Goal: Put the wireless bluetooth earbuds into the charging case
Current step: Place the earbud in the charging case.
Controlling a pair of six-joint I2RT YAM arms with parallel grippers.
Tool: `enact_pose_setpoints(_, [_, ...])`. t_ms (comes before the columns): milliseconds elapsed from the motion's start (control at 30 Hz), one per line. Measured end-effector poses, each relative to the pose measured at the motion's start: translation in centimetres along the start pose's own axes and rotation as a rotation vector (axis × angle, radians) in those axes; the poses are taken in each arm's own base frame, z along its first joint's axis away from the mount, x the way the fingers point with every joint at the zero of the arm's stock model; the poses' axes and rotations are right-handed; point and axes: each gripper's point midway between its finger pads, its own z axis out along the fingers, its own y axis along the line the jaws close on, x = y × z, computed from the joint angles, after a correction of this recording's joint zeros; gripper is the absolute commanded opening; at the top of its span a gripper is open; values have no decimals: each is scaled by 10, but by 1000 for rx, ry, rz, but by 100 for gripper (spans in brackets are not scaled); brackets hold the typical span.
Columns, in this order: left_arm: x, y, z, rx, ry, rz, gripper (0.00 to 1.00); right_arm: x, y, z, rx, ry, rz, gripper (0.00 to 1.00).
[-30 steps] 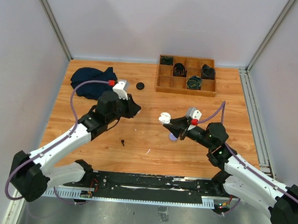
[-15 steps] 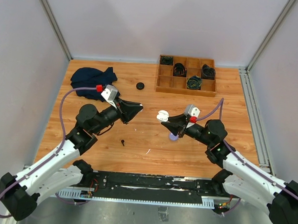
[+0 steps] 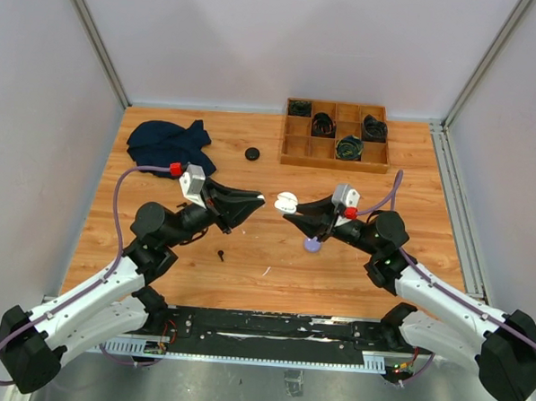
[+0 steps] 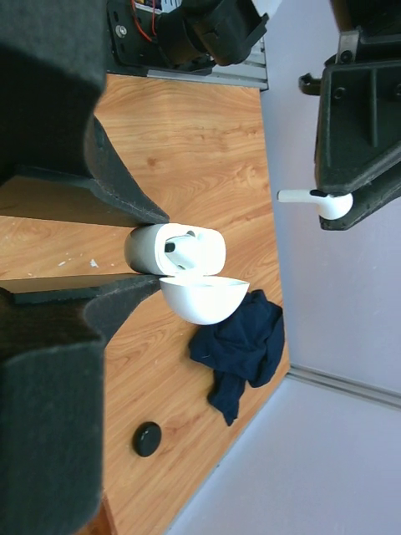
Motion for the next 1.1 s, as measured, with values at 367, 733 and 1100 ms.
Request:
enact_pose_setpoints(367, [-6, -21, 8, 79, -61, -9, 0, -13, 11, 4, -68, -52, -25, 6])
enact_pose_setpoints(733, [9, -24, 21, 92, -49, -42, 0, -22, 16, 6, -94, -79, -41, 6])
enact_pose_setpoints(1100, [7, -23, 24, 90, -66, -44, 0, -23, 17, 7, -100, -82, -42, 6])
